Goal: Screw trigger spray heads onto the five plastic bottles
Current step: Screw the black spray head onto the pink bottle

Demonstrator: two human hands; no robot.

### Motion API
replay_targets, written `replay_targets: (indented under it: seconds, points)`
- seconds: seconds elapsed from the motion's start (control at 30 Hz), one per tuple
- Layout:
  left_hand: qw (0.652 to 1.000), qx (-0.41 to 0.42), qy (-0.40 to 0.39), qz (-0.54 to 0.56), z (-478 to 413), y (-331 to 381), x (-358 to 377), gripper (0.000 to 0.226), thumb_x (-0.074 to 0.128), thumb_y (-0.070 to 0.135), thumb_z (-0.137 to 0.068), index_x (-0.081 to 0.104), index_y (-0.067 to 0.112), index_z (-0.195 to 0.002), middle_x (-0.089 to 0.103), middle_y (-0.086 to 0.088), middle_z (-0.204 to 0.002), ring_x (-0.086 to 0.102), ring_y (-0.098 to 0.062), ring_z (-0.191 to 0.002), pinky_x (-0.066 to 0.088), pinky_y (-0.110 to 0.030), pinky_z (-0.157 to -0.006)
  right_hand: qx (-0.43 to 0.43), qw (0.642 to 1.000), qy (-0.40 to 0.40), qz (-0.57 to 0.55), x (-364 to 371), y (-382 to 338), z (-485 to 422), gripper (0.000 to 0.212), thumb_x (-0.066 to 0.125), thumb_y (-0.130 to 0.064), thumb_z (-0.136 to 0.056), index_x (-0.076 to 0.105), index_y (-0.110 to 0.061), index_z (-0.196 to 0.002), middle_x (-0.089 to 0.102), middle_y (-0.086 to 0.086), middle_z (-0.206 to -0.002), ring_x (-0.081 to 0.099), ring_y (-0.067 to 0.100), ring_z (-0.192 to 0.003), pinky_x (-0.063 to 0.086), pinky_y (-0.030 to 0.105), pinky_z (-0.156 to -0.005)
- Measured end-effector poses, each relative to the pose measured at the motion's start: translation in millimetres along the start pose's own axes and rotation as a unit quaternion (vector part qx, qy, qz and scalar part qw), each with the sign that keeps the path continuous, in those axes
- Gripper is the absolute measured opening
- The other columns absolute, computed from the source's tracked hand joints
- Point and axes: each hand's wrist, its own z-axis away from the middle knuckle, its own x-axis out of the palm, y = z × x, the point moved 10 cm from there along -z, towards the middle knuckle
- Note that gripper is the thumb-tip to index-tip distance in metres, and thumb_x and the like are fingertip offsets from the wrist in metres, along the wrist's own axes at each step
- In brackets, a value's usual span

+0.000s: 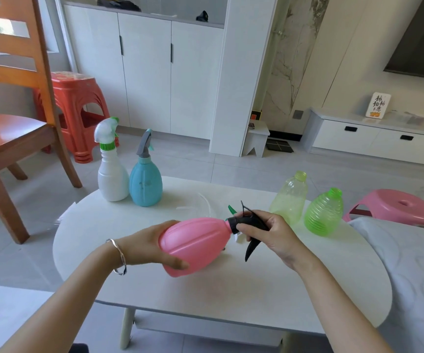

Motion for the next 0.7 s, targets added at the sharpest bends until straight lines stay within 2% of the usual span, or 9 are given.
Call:
replay_targets:
  seconds: [0.07, 0.13, 0.27, 0.37, 0.43, 0.47, 0.53, 0.63, 0.7]
  points:
    - [0.999, -0.014, -0.017, 0.024, 1.1, -6.3, 3.9, 0.081, 0.080, 0.048, -0.051, 0.049, 0.034, -0.124, 0.064, 0.002, -0.116, 0.064, -0.011, -0.103, 0.056, -0.027, -0.083, 0.008, 1.000, -0.017, 0.015, 2.6, -1.0, -0.7, 0.017, 0.070, -0.011, -0.082, 0.072, -0.017, -0.098, 0.063, -0.010, -0.063, 0.055, 0.006, -0.057, 0.047, 0.014, -0.063]
    - [0.993, -0.018, -0.004, 0.114, 1.1, -9.3, 3.9, 0.077, 0.078, 0.055, -0.051, 0.052, 0.034, -0.120, 0.069, 0.004, -0.111, 0.068, -0.011, -0.097, 0.058, -0.027, -0.076, 0.009, 1.000, -0.013, 0.007, -1.4, -3.9, -2.3, 0.018, 0.068, -0.011, -0.083, 0.072, -0.017, -0.100, 0.063, -0.012, -0.063, 0.055, 0.005, -0.058, 0.046, 0.012, -0.064]
    - [0.945, -0.085, 0.046, 0.314, -7.9, -33.2, 2.2, 0.077, 0.061, 0.074, -0.055, 0.053, 0.025, -0.113, 0.073, -0.009, -0.077, 0.069, -0.026, -0.068, 0.059, -0.033, -0.057, -0.007, 1.000, -0.001, -0.024, 3.8, -8.4, -5.6, 0.022, 0.069, -0.007, -0.082, 0.074, -0.023, -0.096, 0.067, -0.005, -0.074, 0.059, 0.006, -0.063, 0.049, 0.016, -0.066]
    - [0.928, -0.120, 0.030, 0.351, -15.1, -42.5, 11.9, 0.077, 0.050, 0.079, -0.063, 0.053, 0.021, -0.114, 0.067, -0.012, -0.069, 0.063, -0.028, -0.057, 0.058, -0.032, -0.052, -0.032, 0.998, 0.043, -0.028, 8.2, -7.9, -9.0, 0.027, 0.074, -0.004, -0.076, 0.073, -0.023, -0.095, 0.075, -0.007, -0.086, 0.067, 0.005, -0.076, 0.051, 0.016, -0.069]
    - [0.933, -0.119, 0.029, 0.339, -17.6, -41.4, 11.8, 0.081, 0.049, 0.081, -0.060, 0.055, 0.019, -0.112, 0.065, -0.011, -0.068, 0.062, -0.026, -0.055, 0.057, -0.030, -0.051, -0.031, 0.997, 0.058, -0.029, 6.7, -6.4, -11.1, 0.027, 0.076, -0.005, -0.074, 0.073, -0.022, -0.096, 0.076, -0.006, -0.087, 0.068, 0.007, -0.076, 0.052, 0.018, -0.070]
    - [0.939, -0.107, 0.037, 0.324, -18.7, -38.4, 7.8, 0.084, 0.053, 0.083, -0.056, 0.055, 0.020, -0.112, 0.068, -0.009, -0.072, 0.064, -0.025, -0.058, 0.058, -0.030, -0.053, -0.025, 0.997, 0.062, -0.026, 4.0, -5.5, -12.1, 0.026, 0.077, -0.006, -0.074, 0.073, -0.022, -0.095, 0.075, -0.006, -0.082, 0.066, 0.008, -0.071, 0.053, 0.020, -0.068]
    - [0.955, -0.037, 0.069, 0.287, -22.1, -27.0, -7.5, 0.087, 0.072, 0.076, -0.047, 0.051, 0.030, -0.118, 0.070, -0.006, -0.099, 0.072, -0.021, -0.078, 0.059, -0.030, -0.066, -0.011, 0.997, 0.072, -0.023, -3.9, -2.8, -14.4, 0.021, 0.077, -0.009, -0.075, 0.074, -0.023, -0.091, 0.072, -0.007, -0.069, 0.062, 0.009, -0.060, 0.053, 0.020, -0.062]
    - [0.965, 0.072, 0.081, 0.240, -24.0, -8.6, -18.9, 0.095, 0.088, 0.044, -0.053, 0.037, 0.042, -0.133, 0.053, 0.001, -0.131, 0.064, -0.014, -0.108, 0.056, -0.029, -0.083, 0.008, 0.996, 0.085, -0.034, -12.0, 2.9, -16.7, 0.017, 0.076, -0.012, -0.074, 0.076, -0.025, -0.086, 0.068, -0.008, -0.061, 0.059, 0.008, -0.055, 0.050, 0.016, -0.059]
    - [0.950, 0.041, 0.054, 0.305, -27.6, -11.8, -10.3, 0.094, 0.080, 0.057, -0.057, 0.033, 0.042, -0.137, 0.050, 0.001, -0.135, 0.063, -0.014, -0.112, 0.056, -0.031, -0.084, 0.015, 0.996, 0.077, -0.037, -9.5, 6.8, -18.5, 0.017, 0.076, -0.011, -0.075, 0.075, -0.024, -0.087, 0.068, -0.007, -0.062, 0.059, 0.008, -0.056, 0.052, 0.017, -0.060]
